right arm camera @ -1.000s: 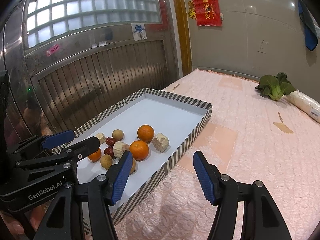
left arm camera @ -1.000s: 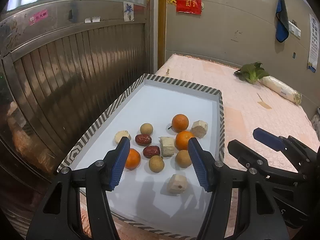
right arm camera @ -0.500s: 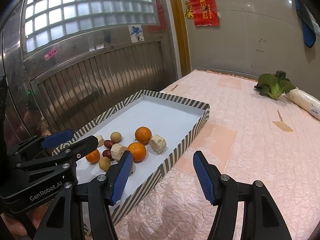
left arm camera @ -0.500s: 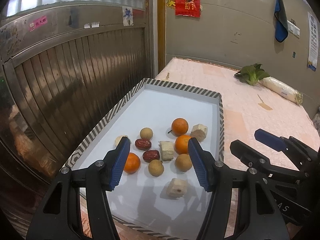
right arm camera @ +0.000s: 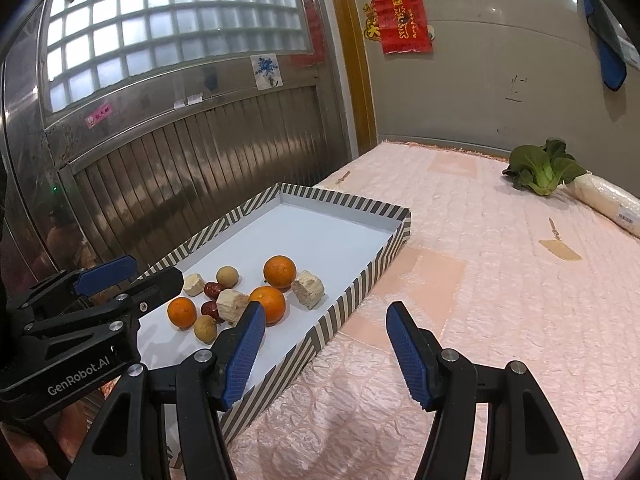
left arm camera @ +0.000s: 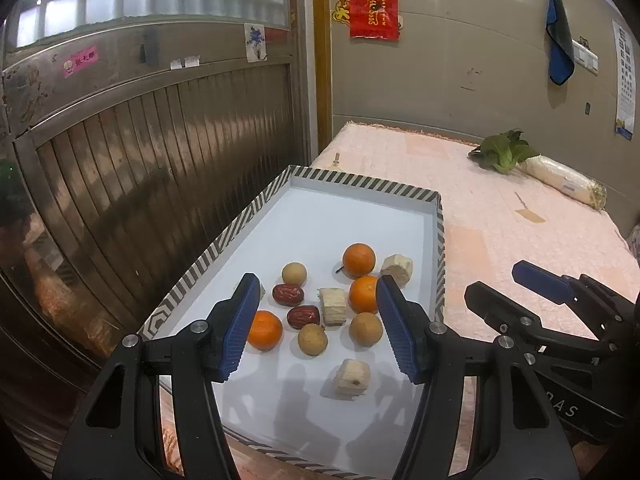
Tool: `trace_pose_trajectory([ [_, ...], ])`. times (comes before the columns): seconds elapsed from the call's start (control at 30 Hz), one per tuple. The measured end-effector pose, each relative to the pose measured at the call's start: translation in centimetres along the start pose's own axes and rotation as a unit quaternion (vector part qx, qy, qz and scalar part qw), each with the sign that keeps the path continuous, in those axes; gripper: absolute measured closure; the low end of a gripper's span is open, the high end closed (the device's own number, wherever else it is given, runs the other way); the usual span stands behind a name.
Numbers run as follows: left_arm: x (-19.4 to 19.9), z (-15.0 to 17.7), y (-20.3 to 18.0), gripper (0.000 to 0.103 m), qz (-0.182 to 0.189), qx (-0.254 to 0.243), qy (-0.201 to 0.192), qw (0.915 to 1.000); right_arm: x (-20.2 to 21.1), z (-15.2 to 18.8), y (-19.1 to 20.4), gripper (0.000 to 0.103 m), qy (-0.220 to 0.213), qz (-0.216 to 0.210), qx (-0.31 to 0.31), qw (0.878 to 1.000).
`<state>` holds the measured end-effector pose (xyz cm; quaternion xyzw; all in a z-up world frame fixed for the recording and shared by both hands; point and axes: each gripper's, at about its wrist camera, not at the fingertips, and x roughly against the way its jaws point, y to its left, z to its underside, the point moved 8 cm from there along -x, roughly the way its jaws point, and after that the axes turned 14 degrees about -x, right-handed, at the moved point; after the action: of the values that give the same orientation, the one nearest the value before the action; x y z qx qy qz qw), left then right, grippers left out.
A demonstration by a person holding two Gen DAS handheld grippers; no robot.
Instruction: Organize fruits
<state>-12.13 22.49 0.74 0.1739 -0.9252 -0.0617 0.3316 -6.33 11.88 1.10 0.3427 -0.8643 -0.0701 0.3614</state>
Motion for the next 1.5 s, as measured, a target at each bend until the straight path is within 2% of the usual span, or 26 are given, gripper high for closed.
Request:
trace_pose_trajectory([
  [0.6,-0.5,-0.3,-0.8,0.042,0.008,-0.005,0.005,0.9999,-0.2,0.2,-0.5,0.042,0.005,0.005,-0.004,1.0],
  [1.0,0.0,-2.0,-3.9,0.042,0.025,-0.027,-0.014,0.9992,1.2,0.0,-3.0,0.042,-0.003,0.024,-0.022,0.999],
  [1.2,0.6,-3.5,-8.0,0.042,0.046,-0.059,-0.035,0.9966,2.9,-0.1,-6.1,0.042,-0.015,0.048,-0.041,0.998],
  [1.33,0.8,-4.9,-12.0,0.042,0.081,-0.074,-0.038,0.9932,5.0,-0.3,-9.2,0.042,-0.026,0.087,-0.052,0.994],
  [1.5,1.1,-6.2,-17.4,0.042,0.127,-0.096,-0.038,0.9865,8.2,-0.5,-15.1,0.042,-0.039,0.145,-0.088,0.985],
])
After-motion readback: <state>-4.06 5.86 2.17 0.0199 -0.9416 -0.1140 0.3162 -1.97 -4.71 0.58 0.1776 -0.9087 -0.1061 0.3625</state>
